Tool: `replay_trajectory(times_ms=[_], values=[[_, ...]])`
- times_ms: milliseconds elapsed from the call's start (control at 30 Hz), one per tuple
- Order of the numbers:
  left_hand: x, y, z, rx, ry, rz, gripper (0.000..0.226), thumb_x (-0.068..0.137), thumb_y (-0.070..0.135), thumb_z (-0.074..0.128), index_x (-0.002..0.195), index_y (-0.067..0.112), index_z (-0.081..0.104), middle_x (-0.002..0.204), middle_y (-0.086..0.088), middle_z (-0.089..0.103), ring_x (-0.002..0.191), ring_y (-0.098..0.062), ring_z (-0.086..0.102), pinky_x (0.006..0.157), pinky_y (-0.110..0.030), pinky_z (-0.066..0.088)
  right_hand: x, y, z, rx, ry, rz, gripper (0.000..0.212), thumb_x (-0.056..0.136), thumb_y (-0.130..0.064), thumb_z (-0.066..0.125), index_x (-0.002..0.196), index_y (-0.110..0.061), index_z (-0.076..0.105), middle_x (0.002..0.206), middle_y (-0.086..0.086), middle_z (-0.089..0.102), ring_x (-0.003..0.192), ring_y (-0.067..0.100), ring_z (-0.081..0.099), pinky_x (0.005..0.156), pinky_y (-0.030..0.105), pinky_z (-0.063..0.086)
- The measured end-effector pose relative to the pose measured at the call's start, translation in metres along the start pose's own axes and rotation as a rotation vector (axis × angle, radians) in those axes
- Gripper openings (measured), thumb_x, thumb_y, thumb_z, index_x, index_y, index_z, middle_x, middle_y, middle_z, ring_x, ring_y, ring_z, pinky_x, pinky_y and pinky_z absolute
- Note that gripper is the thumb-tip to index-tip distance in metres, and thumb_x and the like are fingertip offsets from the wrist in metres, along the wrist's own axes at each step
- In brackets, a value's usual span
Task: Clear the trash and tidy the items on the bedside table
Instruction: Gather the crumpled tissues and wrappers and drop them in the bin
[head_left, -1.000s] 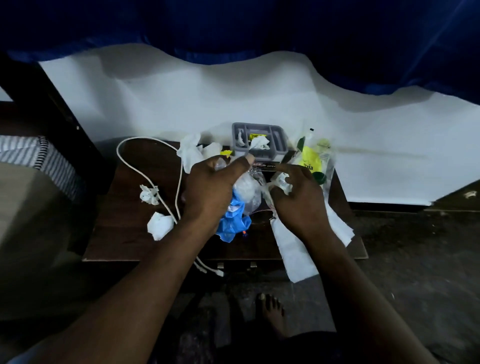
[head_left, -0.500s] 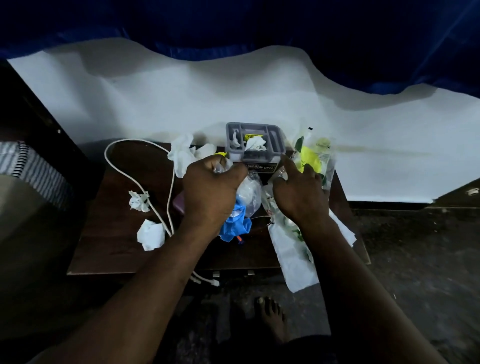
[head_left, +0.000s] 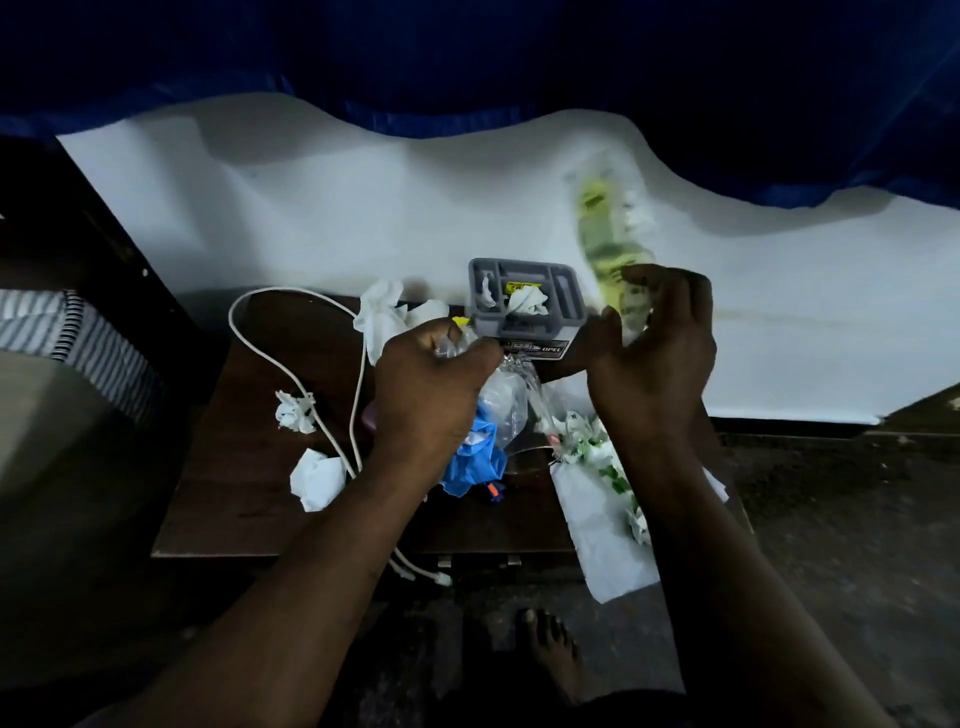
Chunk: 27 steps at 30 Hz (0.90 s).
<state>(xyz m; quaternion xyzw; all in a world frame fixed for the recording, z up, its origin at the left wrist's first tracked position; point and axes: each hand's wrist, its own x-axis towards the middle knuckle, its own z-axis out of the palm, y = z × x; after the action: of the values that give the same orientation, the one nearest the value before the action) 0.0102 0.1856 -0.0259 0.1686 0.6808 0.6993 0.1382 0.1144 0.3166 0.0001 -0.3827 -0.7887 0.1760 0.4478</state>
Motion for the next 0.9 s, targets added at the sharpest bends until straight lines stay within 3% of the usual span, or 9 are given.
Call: replay_trajectory(times_ms=[100, 233, 300, 433, 567, 667, 733, 800, 900], values=[[0.001, 0.003, -0.003, 0.067, -0.017, 0.073, 0.018, 0.068, 0.029, 0.072, 0.075, 0.032, 0.056, 0.069, 0.015, 0.052, 0.065, -0.007, 0.047, 0.070, -0.034, 0.045, -0.006, -0.006, 0.001, 0.130, -0.022, -0.029, 0.038, 0.071, 0.007, 0.055, 0.101, -0.014, 0.068, 0.106, -0.001, 0.067, 0.092, 0.013, 0.064, 0.078, 0.032, 0.050], [0.007, 0.003, -0.012, 0.151, -0.106, 0.127, 0.066, 0.066, 0.045, 0.077, 0.130, 0.047, 0.059, 0.111, 0.019, 0.067, 0.083, 0.005, 0.059, 0.079, -0.023, 0.053, -0.011, -0.015, 0.004, 0.503, -0.287, 0.072, 0.048, 0.071, 0.016, 0.046, 0.075, -0.026, 0.069, 0.078, -0.013, 0.071, 0.074, -0.001, 0.065, 0.067, 0.019, 0.049], [0.008, 0.004, -0.012, 0.194, -0.193, 0.138, 0.057, 0.069, 0.057, 0.075, 0.125, 0.048, 0.066, 0.113, 0.022, 0.070, 0.092, 0.008, 0.061, 0.085, -0.022, 0.051, -0.012, -0.019, 0.006, 0.674, -0.397, 0.118, 0.054, 0.071, 0.017, 0.044, 0.064, -0.031, 0.067, 0.066, -0.015, 0.068, 0.062, 0.000, 0.058, 0.061, 0.016, 0.046], [0.003, 0.005, -0.008, 0.145, -0.354, 0.041, 0.038, 0.079, 0.067, 0.071, 0.104, 0.040, 0.078, 0.106, 0.016, 0.076, 0.106, -0.003, 0.069, 0.099, -0.045, 0.054, -0.012, -0.016, 0.011, 1.059, -0.388, 0.378, 0.034, 0.071, 0.006, 0.052, 0.065, -0.020, 0.073, 0.064, 0.001, 0.067, 0.061, 0.019, 0.057, 0.062, 0.026, 0.048], [-0.004, 0.005, -0.005, 0.166, -0.360, 0.078, 0.042, 0.083, 0.068, 0.068, 0.093, 0.028, 0.078, 0.093, 0.006, 0.077, 0.094, -0.014, 0.072, 0.091, -0.050, 0.054, -0.017, -0.017, 0.016, 1.148, -0.367, 0.516, 0.024, 0.082, -0.010, 0.048, 0.080, -0.011, 0.071, 0.076, 0.013, 0.064, 0.069, 0.025, 0.059, 0.065, 0.030, 0.050], [-0.009, 0.007, -0.002, 0.215, -0.282, 0.168, 0.036, 0.083, 0.056, 0.073, 0.076, 0.021, 0.069, 0.077, 0.002, 0.066, 0.078, -0.017, 0.065, 0.075, -0.043, 0.052, -0.022, -0.021, 0.018, 1.267, -0.396, 0.597, 0.045, 0.098, -0.013, 0.046, 0.073, -0.021, 0.081, 0.074, -0.003, 0.075, 0.073, 0.010, 0.073, 0.068, 0.022, 0.057], [-0.011, 0.009, -0.002, 0.269, -0.262, 0.239, 0.028, 0.081, 0.046, 0.077, 0.070, 0.023, 0.065, 0.075, 0.002, 0.060, 0.073, -0.016, 0.060, 0.069, -0.041, 0.049, -0.026, -0.027, 0.020, 1.202, -0.493, 0.634, 0.030, 0.098, -0.027, 0.059, 0.087, -0.012, 0.082, 0.088, 0.005, 0.077, 0.086, 0.018, 0.074, 0.079, 0.027, 0.056], [-0.013, 0.009, -0.003, 0.300, -0.273, 0.288, 0.017, 0.081, 0.035, 0.075, 0.073, 0.021, 0.068, 0.077, -0.001, 0.058, 0.073, -0.017, 0.060, 0.068, -0.042, 0.050, -0.029, -0.032, 0.022, 0.999, -0.576, 0.660, 0.035, 0.091, -0.032, 0.072, 0.099, 0.002, 0.068, 0.095, 0.019, 0.068, 0.093, 0.033, 0.068, 0.084, 0.042, 0.052], [-0.013, 0.009, -0.006, 0.344, -0.270, 0.350, 0.014, 0.082, 0.027, 0.070, 0.086, 0.014, 0.076, 0.083, -0.002, 0.059, 0.076, -0.017, 0.062, 0.070, -0.042, 0.051, -0.030, -0.039, 0.024, 0.889, -0.610, 0.706, 0.029, 0.091, -0.027, 0.069, 0.098, 0.000, 0.067, 0.101, 0.023, 0.069, 0.106, 0.048, 0.069, 0.096, 0.059, 0.054]])
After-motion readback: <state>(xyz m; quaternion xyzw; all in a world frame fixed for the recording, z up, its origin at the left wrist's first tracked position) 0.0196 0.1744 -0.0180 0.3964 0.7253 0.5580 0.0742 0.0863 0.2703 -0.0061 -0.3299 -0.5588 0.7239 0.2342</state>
